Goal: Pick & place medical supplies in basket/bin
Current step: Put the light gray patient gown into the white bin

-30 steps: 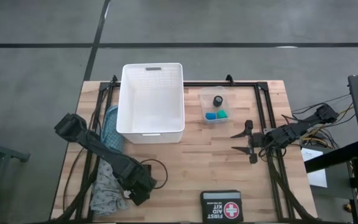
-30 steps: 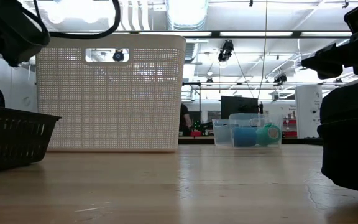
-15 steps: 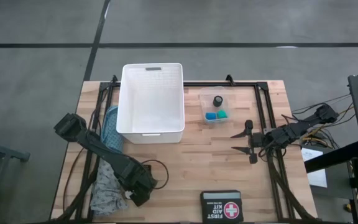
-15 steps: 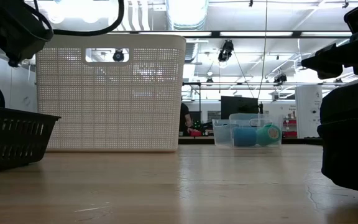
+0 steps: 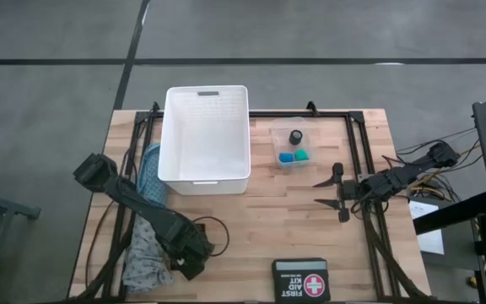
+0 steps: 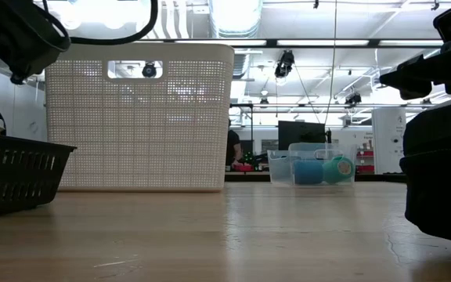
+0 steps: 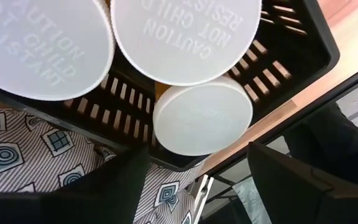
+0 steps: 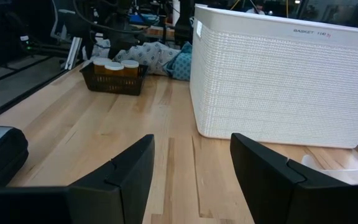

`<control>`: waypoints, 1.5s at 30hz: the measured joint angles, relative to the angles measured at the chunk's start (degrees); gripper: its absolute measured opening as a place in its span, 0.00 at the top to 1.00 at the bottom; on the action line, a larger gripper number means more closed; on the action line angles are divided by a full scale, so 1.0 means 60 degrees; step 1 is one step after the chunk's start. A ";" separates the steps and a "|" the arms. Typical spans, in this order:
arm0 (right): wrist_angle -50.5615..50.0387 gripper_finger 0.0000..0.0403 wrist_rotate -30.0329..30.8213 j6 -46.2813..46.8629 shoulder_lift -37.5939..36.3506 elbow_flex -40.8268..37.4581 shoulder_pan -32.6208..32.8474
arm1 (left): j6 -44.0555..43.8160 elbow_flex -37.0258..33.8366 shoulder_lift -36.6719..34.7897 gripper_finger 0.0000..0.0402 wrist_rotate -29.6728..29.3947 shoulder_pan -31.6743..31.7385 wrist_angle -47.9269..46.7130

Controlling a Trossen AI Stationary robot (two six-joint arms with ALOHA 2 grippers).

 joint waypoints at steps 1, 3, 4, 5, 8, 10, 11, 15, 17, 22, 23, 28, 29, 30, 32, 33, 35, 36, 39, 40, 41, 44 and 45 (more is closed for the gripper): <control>0.0000 0.49 0.0000 0.0000 0.0000 0.0000 0.0002 | 0.0000 0.0000 0.0000 0.29 0.0000 0.0000 0.0016; 0.0000 0.49 0.0000 -0.0003 0.0000 0.0000 0.0004 | -0.0004 0.0000 0.0000 0.28 0.0000 0.0000 0.0030; 0.0000 0.49 0.0000 0.0000 0.0000 0.0000 0.0002 | -0.0006 0.0000 0.0000 0.28 0.0000 0.0000 0.0036; 0.0000 0.49 0.0000 -0.0002 0.0000 0.0000 0.0002 | -0.0031 0.0006 0.0000 0.27 0.0000 0.0000 0.0044; 0.0000 0.49 0.0000 -0.0001 0.0000 0.0000 0.0000 | -0.0186 0.0011 -0.0091 0.27 0.0004 0.0000 0.0059; 0.0000 0.49 0.0004 -0.0001 0.0000 0.0000 0.0001 | -0.0207 0.0031 -0.0186 0.27 0.0002 -0.0001 0.0059; 0.0000 0.49 0.0000 -0.0002 0.0000 0.0000 0.0000 | -0.0255 0.0053 -0.0235 0.27 0.0000 -0.0012 0.0055; -0.0001 0.49 0.0004 0.0000 0.0000 0.0000 0.0004 | -0.0358 0.0235 -0.0520 0.27 -0.0229 -0.0055 -0.0032; -0.0001 0.49 0.0000 -0.0001 0.0000 0.0000 0.0004 | -0.0317 0.0262 -0.0736 0.27 -0.0608 -0.0093 -0.0047; 0.0004 0.49 0.0003 0.0000 0.0004 0.0000 0.0000 | -0.0140 0.0443 -0.1477 0.27 -0.1740 -0.0134 0.0001; 0.0000 0.49 0.0000 0.0000 0.0004 0.0000 0.0003 | -0.0076 0.0500 -0.1645 0.27 -0.2008 -0.0158 0.0035; 0.0000 0.49 0.0000 0.0000 0.0004 0.0000 0.0004 | 0.0983 0.0648 -0.2502 0.27 -0.3874 -0.0367 0.0796; 0.0000 0.49 0.0002 0.0000 0.0004 0.0000 0.0000 | 0.1352 0.0648 -0.2673 0.27 -0.4352 -0.0414 0.1021; 0.0000 0.49 0.0000 0.0000 0.0004 0.0000 0.0004 | 0.1763 0.0645 -0.2822 0.27 -0.4863 -0.0448 0.1236; 0.0000 0.49 0.0000 0.0000 0.0004 0.0000 0.0004 | 0.2698 0.0647 -0.3084 0.27 -0.5942 -0.0514 0.1798; 0.0000 0.49 0.0000 0.0000 0.0004 0.0000 0.0004 | 0.3166 0.0648 -0.3194 0.27 -0.6457 -0.0540 0.2076; 0.0000 0.49 0.0002 -0.0002 0.0004 0.0000 0.0003 | 0.4079 0.0645 -0.3402 0.27 -0.7303 -0.0572 0.2585; 0.0004 0.49 0.0000 0.0000 0.0004 0.0000 0.0000 | 0.4487 0.0647 -0.3488 0.27 -0.7598 -0.0572 0.2817; 0.0001 0.49 0.0000 -0.0003 0.0003 0.0000 0.0003 | 0.5263 0.0645 -0.3728 0.27 -0.7871 -0.0558 0.3054; 0.0001 0.49 0.0001 -0.0001 0.0003 0.0000 0.0001 | 0.5294 0.0645 -0.3786 0.27 -0.7874 -0.0535 0.3035; 0.0003 0.49 0.0000 0.0000 0.0001 0.0000 0.0004 | 0.5257 0.0645 -0.3860 0.27 -0.7866 -0.0505 0.2983; 0.0000 0.49 0.0003 -0.0003 0.0004 0.0000 0.0000 | 0.4353 0.0645 -0.4124 0.27 -0.7868 -0.0437 0.2542; 0.0002 0.49 0.0000 -0.0002 0.0000 0.0000 0.0004 | 0.3847 0.0645 -0.4250 0.27 -0.7865 -0.0391 0.2253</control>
